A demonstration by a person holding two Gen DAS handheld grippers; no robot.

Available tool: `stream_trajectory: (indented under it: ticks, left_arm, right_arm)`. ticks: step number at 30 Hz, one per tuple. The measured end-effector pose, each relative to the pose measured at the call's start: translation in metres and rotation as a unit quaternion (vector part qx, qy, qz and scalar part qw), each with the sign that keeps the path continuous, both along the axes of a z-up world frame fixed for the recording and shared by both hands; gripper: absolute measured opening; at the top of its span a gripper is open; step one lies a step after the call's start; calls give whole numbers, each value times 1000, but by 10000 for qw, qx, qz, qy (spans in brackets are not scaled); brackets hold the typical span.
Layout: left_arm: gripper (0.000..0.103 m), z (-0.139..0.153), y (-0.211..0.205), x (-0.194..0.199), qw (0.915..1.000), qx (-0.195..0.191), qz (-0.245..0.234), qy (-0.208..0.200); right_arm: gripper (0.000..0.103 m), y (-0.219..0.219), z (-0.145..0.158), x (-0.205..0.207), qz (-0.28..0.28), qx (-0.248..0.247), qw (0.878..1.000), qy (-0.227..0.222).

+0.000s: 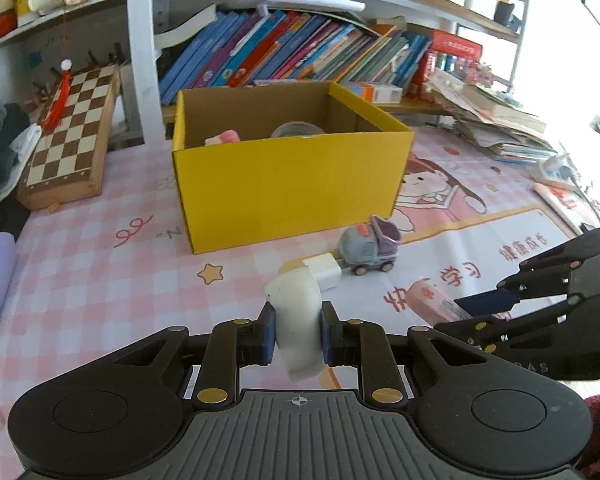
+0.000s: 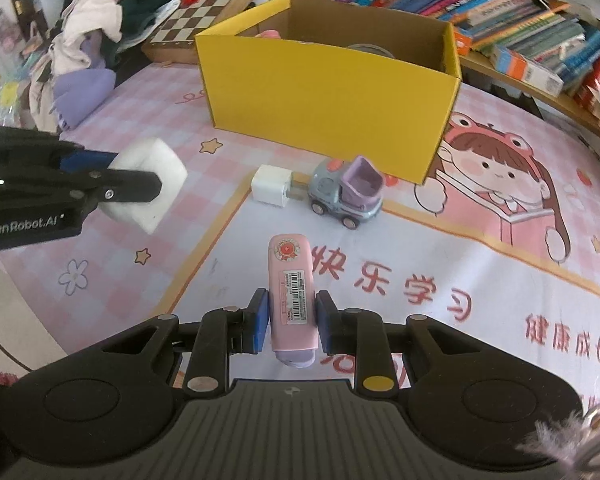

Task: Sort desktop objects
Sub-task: 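Carry the eraser and the white block up toward the yellow box with both tools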

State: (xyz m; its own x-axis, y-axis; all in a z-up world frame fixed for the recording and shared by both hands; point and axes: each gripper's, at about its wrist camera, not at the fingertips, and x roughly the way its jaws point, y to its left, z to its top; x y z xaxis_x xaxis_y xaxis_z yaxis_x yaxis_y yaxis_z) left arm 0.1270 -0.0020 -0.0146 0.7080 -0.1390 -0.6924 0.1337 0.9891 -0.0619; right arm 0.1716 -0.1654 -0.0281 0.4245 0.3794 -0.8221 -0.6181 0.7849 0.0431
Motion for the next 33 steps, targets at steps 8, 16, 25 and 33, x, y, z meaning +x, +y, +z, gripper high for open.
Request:
stream_trajectory:
  ticks: [8, 16, 25, 33]
  left_arm:
    - [20, -3, 1, -12, 9998, -64, -161, 45]
    - [20, 0, 3, -22, 9993, -110, -347, -9]
    - [20, 12, 9, -22, 9986, -39, -485, -200]
    - [19, 30, 14, -7, 9968, 39, -636, -487]
  right_arm:
    - [24, -2, 1, -20, -215, -77, 9997, -9]
    - [24, -9, 3, -32, -398, -56, 9992, -7]
    - [24, -19, 17, -26, -635, -27, 9979, -130]
    - [24, -17, 32, -9, -535, -192, 9980, -267]
